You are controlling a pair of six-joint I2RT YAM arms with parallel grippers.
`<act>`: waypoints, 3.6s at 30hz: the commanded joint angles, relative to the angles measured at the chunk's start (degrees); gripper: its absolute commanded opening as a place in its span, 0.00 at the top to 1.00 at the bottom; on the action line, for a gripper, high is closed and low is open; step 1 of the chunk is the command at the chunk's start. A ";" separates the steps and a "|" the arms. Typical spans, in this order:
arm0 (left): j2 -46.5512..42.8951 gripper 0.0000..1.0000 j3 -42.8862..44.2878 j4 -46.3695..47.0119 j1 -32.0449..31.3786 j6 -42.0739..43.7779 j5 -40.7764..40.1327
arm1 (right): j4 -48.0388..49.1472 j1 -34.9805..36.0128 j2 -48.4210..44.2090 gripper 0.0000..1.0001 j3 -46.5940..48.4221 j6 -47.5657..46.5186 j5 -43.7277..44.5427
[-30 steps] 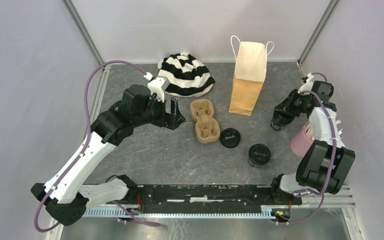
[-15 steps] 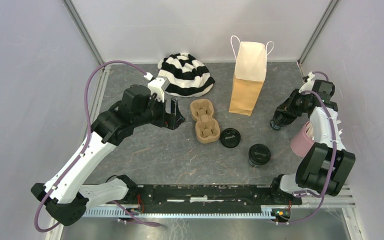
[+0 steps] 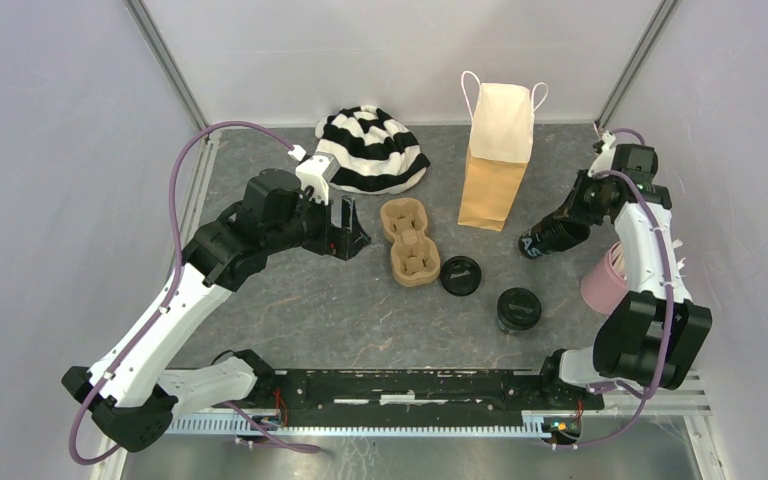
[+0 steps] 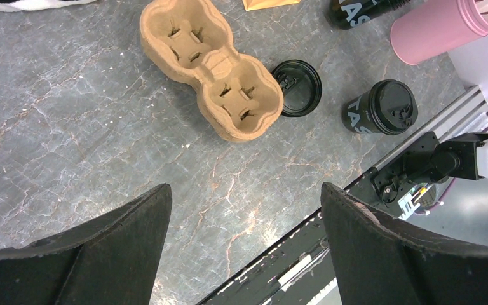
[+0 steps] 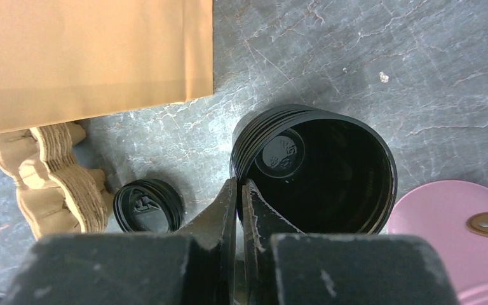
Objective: Pack the takeout coffee
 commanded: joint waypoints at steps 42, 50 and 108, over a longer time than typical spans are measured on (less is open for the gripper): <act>-2.00 0.08 -0.78 2.31 0.23 1.70 1.96 | -0.22 13.43 1.27 0.64 1.39 0.45 6.18; -2.17 0.08 -1.18 2.38 0.32 1.51 2.24 | 2.60 13.44 1.79 0.65 -1.53 1.90 3.76; -0.94 0.05 -0.76 2.49 0.84 1.65 4.37 | 12.15 1.31 -0.64 0.83 -9.96 8.72 -19.02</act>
